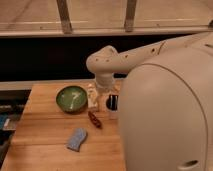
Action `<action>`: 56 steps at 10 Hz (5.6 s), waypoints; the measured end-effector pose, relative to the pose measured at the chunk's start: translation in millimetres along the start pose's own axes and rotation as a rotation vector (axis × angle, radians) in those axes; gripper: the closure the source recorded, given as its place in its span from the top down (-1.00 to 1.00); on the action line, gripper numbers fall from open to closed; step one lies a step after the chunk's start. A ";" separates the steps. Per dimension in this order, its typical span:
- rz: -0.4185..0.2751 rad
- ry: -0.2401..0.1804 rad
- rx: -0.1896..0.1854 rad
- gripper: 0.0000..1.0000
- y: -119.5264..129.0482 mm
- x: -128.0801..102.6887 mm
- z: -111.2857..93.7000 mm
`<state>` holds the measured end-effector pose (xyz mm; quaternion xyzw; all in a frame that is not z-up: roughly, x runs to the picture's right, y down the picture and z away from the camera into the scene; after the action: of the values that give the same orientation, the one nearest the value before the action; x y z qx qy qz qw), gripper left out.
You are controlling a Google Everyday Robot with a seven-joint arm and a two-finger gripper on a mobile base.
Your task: Push the ceramic bowl across the table
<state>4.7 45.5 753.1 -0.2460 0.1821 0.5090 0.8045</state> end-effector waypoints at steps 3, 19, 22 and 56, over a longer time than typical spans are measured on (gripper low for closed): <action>0.000 0.000 0.000 0.58 0.0 0.0 -0.1; 0.000 0.000 0.000 -0.30 -0.1 0.0 -0.2; 0.001 -0.003 -0.001 -0.89 -0.2 -0.3 -1.5; -0.175 0.139 -0.398 -1.00 115.5 -72.9 132.4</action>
<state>-124.8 111.0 876.0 -0.4492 0.1113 0.4450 0.7667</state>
